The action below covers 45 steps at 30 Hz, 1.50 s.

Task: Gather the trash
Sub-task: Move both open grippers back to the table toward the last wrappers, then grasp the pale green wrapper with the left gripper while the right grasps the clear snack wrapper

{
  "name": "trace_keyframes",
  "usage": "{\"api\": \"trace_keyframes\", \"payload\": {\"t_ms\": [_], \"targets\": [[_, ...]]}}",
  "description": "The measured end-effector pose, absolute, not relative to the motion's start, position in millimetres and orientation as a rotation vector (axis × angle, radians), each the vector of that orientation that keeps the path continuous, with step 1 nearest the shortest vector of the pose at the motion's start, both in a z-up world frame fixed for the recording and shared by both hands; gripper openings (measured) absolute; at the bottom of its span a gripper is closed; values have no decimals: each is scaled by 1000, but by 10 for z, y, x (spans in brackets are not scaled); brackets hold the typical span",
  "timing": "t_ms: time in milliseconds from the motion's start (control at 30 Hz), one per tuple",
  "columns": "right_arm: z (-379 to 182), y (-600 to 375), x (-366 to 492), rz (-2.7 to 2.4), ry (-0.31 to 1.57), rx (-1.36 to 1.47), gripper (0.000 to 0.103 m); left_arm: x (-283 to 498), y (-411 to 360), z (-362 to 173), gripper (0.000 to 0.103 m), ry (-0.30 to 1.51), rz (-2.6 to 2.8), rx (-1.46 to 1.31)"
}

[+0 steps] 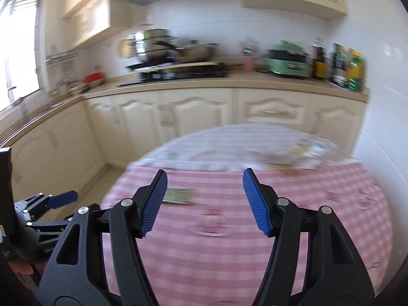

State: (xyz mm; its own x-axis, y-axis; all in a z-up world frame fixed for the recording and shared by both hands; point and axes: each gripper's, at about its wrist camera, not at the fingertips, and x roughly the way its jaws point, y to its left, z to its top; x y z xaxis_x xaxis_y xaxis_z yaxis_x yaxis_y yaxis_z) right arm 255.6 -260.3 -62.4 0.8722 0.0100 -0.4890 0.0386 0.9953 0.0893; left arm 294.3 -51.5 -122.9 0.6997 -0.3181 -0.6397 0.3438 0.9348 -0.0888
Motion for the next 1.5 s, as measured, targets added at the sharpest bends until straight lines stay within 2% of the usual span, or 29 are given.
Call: {"api": "trace_keyframes", "payload": {"t_ms": [267, 500, 567, 633, 733, 767, 867, 1100, 1267, 1300, 1333, 1367, 1400, 1433, 1467, 1500], "targets": [[-886, -3353, 2681, -113, 569, 156, 62, 3333, -1328, -1495, 69, 749, -395, 363], [-987, -3638, 2892, -107, 599, 228, 63, 3651, -1496, -1615, 69, 796, -403, 405], [-998, -3709, 2936, -113, 603, 239, 65, 3710, -1497, -1618, 47, 827, -449, 361], [-1012, -3796, 2991, -123, 611, 258, 65, 3732, -1509, -1603, 41, 838, -464, 352], [-1006, -3905, 3057, -142, 619, 288, 66, 3762, -1542, -1585, 12, 832, -485, 325], [-1004, -3947, 3079, -144, 623, 303, 67, 3779, -1547, -1573, 7, 829, -473, 312], [-1039, -4160, 3185, -160, 642, 412, 68, 3788, -1514, -1491, 3, 800, -461, 237], [-1300, -4401, 3535, -164, 721, 654, 68, 3767, -1324, -1158, 2, 699, -447, 53], [-1527, -4260, 3720, -86, 775, 791, 66, 3728, -1247, -1070, 2, 674, -450, 29], [-1550, -4251, 3738, -81, 776, 813, 62, 3716, -1235, -1069, 2, 675, -456, 24], [-1575, -4238, 3770, -75, 779, 829, 46, 3708, -1221, -1070, 2, 675, -457, 21], [-1600, -4229, 3798, -65, 788, 841, 24, 3687, -1209, -1068, 2, 675, -461, 18], [-1625, -4224, 3825, -51, 799, 855, 23, 3673, -1189, -1067, 2, 676, -467, 14], [-1648, -4224, 3842, -43, 808, 866, 13, 3666, -1162, -1065, 2, 677, -471, 7], [-1670, -4216, 3845, -42, 816, 861, 8, 3650, -1130, -1057, 2, 676, -477, -3], [-1675, -4218, 3826, -38, 808, 862, 8, 3633, -1103, -1050, 2, 674, -480, -9]]}}
